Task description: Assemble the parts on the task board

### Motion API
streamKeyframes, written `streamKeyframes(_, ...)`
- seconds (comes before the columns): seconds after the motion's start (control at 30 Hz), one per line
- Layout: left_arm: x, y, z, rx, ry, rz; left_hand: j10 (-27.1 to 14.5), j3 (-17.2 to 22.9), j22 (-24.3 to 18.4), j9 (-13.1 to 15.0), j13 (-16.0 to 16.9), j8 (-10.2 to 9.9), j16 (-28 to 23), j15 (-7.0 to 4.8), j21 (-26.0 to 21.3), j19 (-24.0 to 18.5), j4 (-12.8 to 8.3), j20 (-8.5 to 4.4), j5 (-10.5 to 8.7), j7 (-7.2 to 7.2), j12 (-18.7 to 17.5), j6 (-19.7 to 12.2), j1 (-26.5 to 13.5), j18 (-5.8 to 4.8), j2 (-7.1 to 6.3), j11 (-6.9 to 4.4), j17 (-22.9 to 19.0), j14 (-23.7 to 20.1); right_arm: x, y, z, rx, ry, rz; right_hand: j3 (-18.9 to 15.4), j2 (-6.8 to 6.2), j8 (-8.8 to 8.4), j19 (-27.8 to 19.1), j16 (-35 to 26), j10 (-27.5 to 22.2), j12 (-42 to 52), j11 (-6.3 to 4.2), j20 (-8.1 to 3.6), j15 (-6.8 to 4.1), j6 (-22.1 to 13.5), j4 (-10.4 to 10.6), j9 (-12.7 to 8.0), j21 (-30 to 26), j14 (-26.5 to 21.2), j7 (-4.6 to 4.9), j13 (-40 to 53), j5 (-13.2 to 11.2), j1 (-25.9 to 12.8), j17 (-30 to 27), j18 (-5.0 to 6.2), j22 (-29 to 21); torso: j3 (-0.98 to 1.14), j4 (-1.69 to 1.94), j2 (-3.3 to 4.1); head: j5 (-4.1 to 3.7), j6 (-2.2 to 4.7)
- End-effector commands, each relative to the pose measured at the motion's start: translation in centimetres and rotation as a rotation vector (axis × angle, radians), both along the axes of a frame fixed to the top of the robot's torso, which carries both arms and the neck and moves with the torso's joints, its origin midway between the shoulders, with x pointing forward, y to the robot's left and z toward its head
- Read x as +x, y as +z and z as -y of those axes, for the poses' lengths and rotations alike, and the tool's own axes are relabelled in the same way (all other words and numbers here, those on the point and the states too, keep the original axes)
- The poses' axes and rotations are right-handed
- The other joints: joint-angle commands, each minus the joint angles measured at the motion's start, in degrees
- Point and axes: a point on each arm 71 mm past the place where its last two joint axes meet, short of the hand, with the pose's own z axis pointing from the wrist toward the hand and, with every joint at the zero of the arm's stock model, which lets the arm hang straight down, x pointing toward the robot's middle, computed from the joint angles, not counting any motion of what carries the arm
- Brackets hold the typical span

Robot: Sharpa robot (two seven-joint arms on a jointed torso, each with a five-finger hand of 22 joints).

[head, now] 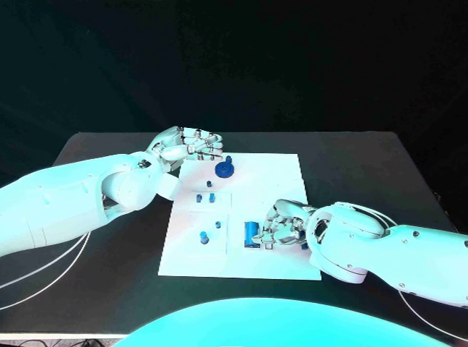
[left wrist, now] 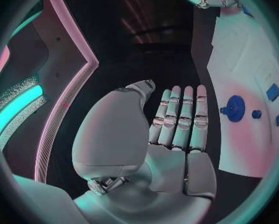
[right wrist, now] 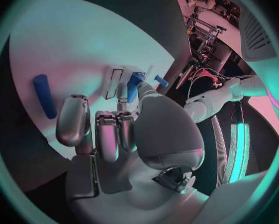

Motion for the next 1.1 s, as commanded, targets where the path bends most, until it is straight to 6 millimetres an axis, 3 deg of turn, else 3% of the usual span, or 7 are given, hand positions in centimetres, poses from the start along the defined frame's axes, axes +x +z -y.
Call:
streamKeyframes(0.03, -0.1, 0.1, 0.2, -0.013, -0.011, 0.002, -0.3, -0.4, -0.1, -0.1, 0.1, -0.3, -0.3, -0.04, -0.2, 0.2, 0.1, 0.03, 0.19, 0.16, -0.1, 0.1, -0.4, 0.80, -0.05, 0.17, 0.1, 0.3, 0.1, 0.2, 0.1, -0.001, -0.008, 0.042, 0.4, 0.21, -0.22, 0.4, 0.3, 4.7, 0.1, -0.38, -0.09, -0.27, -0.1, 0.0, -0.1, 0.1, 5.6, -0.21, 12.8, 0.4, 0.2, 13.0, -1.14, 1.1, 0.05, -0.05, 0.01, -0.01, 0.07)
streamKeyframes(0.37, 0.0, 0.1, 0.1, -0.013, -0.011, 0.002, -0.3, -0.4, -0.1, -0.1, 0.1, -0.3, -0.3, -0.04, -0.2, 0.2, 0.1, 0.03, 0.19, 0.16, -0.1, 0.1, -0.4, 0.80, -0.05, 0.17, 0.1, 0.3, -0.1, 0.8, 1.0, 0.072, -0.042, 0.068, 0.7, -0.51, -0.63, 0.1, 0.1, 4.6, -0.1, -0.23, -0.06, -0.17, -0.5, 0.0, -0.3, -0.8, 5.4, 0.01, 12.6, 0.3, -0.2, 12.4, -0.99, 0.6, 0.06, -0.07, -0.01, -0.16, 0.27)
streamKeyframes(0.53, -0.1, 0.1, 0.1, -0.012, -0.010, 0.002, -0.3, -0.4, -0.1, -0.1, 0.1, -0.3, -0.3, -0.04, -0.2, 0.2, 0.1, 0.03, 0.19, 0.16, -0.1, 0.1, -0.4, 0.80, -0.05, 0.17, 0.1, 0.3, 0.4, 2.4, 3.3, 0.111, -0.123, 0.056, 2.4, -2.06, -3.41, -0.6, -0.3, 4.0, -1.0, 1.07, 0.69, 0.86, -3.0, 0.0, -1.5, -2.8, 5.2, 1.54, 11.9, 0.2, -1.2, 11.3, -0.72, -0.3, -0.02, -0.08, -0.06, -0.62, 0.31)
streamKeyframes(0.6, -0.1, 0.1, 0.1, -0.011, -0.009, 0.001, -0.3, -0.4, -0.1, -0.1, 0.1, -0.3, -0.3, -0.04, -0.2, 0.2, 0.1, 0.03, 0.19, 0.16, -0.1, 0.1, -0.4, 0.80, -0.05, 0.17, 0.1, 0.3, 0.8, 3.0, 4.5, 0.105, -0.151, 0.052, 3.1, -2.93, -5.46, -0.8, -0.4, 3.7, -1.5, 1.88, 1.15, 1.49, -5.1, -0.1, -2.2, -3.4, 5.1, 2.52, 11.5, 0.2, -1.1, 11.0, -0.66, -0.6, -0.06, -0.08, -0.07, -0.88, 0.36)
streamKeyframes(0.73, -0.1, 0.1, 0.1, -0.012, -0.010, 0.002, -0.3, -0.4, -0.1, -0.1, 0.1, -0.3, -0.3, -0.04, -0.2, 0.2, 0.1, 0.03, 0.19, 0.16, -0.1, 0.1, -0.4, 0.80, -0.05, 0.17, 0.1, 0.3, 1.2, 3.4, 6.5, 0.081, -0.189, 0.058, 4.6, -4.60, -7.11, -1.0, -0.5, 3.4, -2.0, 2.57, 1.83, 2.15, -5.7, -0.5, -2.7, -3.9, 5.1, 3.23, 11.2, 0.2, 0.8, 10.7, -0.57, -0.6, -0.14, -0.09, -0.08, -1.20, 0.41)
streamKeyframes(0.9, -0.1, 0.1, 0.1, -0.012, -0.010, 0.002, -0.3, -0.4, -0.1, -0.1, 0.1, -0.3, -0.3, -0.04, -0.2, 0.2, 0.1, 0.03, 0.19, 0.16, -0.1, 0.1, -0.4, 0.80, -0.05, 0.17, 0.1, 0.3, 1.2, 3.1, 8.9, 0.012, -0.204, 0.081, 6.2, -6.32, -7.48, -0.9, -0.6, 3.3, -2.2, 2.56, 2.06, 2.21, -4.5, -0.9, -2.6, -3.8, 5.0, 3.17, 11.1, 0.2, 3.6, 10.6, -0.54, -0.4, 0.03, -0.02, 0.01, -1.58, 0.31)
streamKeyframes(1.1, -0.1, 0.1, 0.1, -0.012, -0.011, 0.002, -0.3, -0.6, -0.3, -0.2, 0.1, -0.4, -0.6, -0.06, -0.4, 0.4, 0.0, 0.04, 0.18, 0.09, 0.0, 0.1, -0.6, 0.82, 0.04, 0.14, 0.1, 0.4, 0.3, 1.6, 10.4, -0.059, -0.198, 0.069, 7.2, -7.09, -5.96, -1.0, -0.7, 2.7, -3.3, 1.54, 1.60, 1.45, -0.9, -0.1, -1.8, -4.2, 5.0, 1.90, 10.3, 0.2, 3.9, 10.4, -0.43, -0.5, 0.07, -0.01, 0.05, -1.78, 0.32)
